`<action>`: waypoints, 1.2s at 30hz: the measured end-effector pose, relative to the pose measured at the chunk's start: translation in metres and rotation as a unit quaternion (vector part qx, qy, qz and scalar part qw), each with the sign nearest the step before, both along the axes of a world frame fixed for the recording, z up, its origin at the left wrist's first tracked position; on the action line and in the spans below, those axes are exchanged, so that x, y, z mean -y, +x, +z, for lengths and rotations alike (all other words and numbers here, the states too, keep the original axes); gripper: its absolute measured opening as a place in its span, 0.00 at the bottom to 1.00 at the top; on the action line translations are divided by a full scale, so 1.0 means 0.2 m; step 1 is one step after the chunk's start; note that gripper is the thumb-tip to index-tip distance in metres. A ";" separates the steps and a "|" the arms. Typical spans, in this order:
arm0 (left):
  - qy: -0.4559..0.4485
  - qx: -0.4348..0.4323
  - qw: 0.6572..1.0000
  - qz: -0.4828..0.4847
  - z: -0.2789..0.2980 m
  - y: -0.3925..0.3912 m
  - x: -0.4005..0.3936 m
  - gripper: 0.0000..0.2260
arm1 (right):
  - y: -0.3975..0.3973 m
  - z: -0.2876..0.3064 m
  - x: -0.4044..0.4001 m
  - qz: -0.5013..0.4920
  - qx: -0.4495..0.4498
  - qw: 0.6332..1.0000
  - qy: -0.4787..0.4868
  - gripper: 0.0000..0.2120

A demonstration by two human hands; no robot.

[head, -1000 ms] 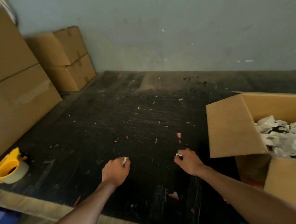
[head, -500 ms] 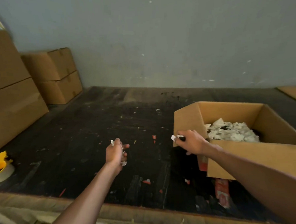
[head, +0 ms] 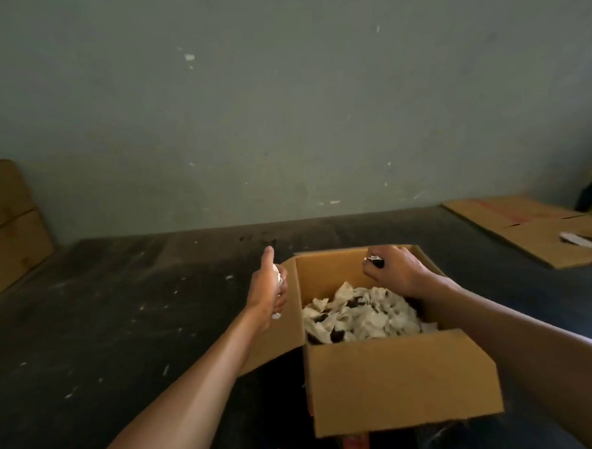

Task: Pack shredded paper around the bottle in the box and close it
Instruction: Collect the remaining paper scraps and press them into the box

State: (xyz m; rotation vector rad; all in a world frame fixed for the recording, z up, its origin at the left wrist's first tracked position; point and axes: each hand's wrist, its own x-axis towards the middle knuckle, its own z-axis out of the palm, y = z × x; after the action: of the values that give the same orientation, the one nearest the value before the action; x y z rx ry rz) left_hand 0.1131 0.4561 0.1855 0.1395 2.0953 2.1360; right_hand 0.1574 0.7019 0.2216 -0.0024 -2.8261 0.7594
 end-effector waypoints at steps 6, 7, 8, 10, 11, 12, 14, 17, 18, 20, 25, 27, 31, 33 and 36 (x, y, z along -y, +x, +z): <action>-0.045 -0.007 0.999 -0.004 -0.10 -0.27 -0.56 0.21 | -0.31 -0.14 -0.38 0.002 0.042 0.995 -0.095 0.07; -0.049 0.005 0.999 -0.009 -0.13 -0.31 -0.61 0.22 | -0.36 -0.17 -0.42 0.008 0.054 0.993 -0.107 0.06; -0.054 0.024 0.998 -0.020 -0.15 -0.35 -0.65 0.22 | -0.42 -0.20 -0.45 0.015 0.068 0.990 -0.122 0.06; -0.082 0.049 0.994 -0.047 -0.18 -0.42 -0.70 0.24 | -0.53 -0.25 -0.50 0.024 0.099 0.984 -0.145 0.09; -0.106 0.053 0.992 -0.052 -0.20 -0.45 -0.72 0.26 | -0.58 -0.28 -0.52 0.027 0.115 0.981 -0.156 0.12; -0.123 0.057 0.990 -0.049 -0.21 -0.48 -0.74 0.28 | -0.63 -0.31 -0.53 0.032 0.132 0.977 -0.167 0.14; -0.131 0.069 0.988 -0.044 -0.24 -0.53 -0.74 0.32 | -0.72 -0.37 -0.55 0.047 0.150 0.970 -0.187 0.17; -0.136 0.076 0.986 -0.050 -0.30 -0.57 -0.73 0.33 | -0.84 -0.47 -0.56 0.052 0.162 0.959 -0.225 0.20; -0.153 0.081 0.983 -0.057 -0.33 -0.58 -0.72 0.33 | -0.87 -0.51 -0.56 0.055 0.169 0.957 -0.229 0.21; -0.217 0.096 0.967 -0.095 -0.41 -0.60 -0.72 0.37 | -0.91 -0.59 -0.55 0.074 0.196 0.964 -0.167 0.23; -0.537 0.117 0.797 -0.250 -0.65 -0.66 -0.76 0.34 | -0.92 -0.96 -0.47 0.147 0.361 0.916 0.094 0.26; -0.607 0.109 0.740 -0.269 -0.75 -0.63 -0.80 0.30 | -0.90 -1.11 -0.47 0.113 0.392 0.912 0.034 0.27; -0.610 0.117 0.743 -0.247 -0.86 -0.59 -0.84 0.33 | -0.86 -1.21 -0.48 0.137 0.407 0.902 0.042 0.26; -0.629 0.115 0.725 -0.256 -0.83 -0.60 -0.85 0.33 | -0.86 -1.18 -0.49 0.166 0.400 0.900 0.057 0.26; -0.633 0.090 0.724 -0.260 -0.76 -0.60 -0.84 0.32 | -0.89 -1.07 -0.50 0.202 0.370 0.903 0.083 0.25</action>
State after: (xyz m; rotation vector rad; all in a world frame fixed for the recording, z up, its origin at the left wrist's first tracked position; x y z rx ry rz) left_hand -0.0060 0.6241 0.0332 0.2750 2.4489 0.1523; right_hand -0.0206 0.8018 0.0074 0.4224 -3.6838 0.6913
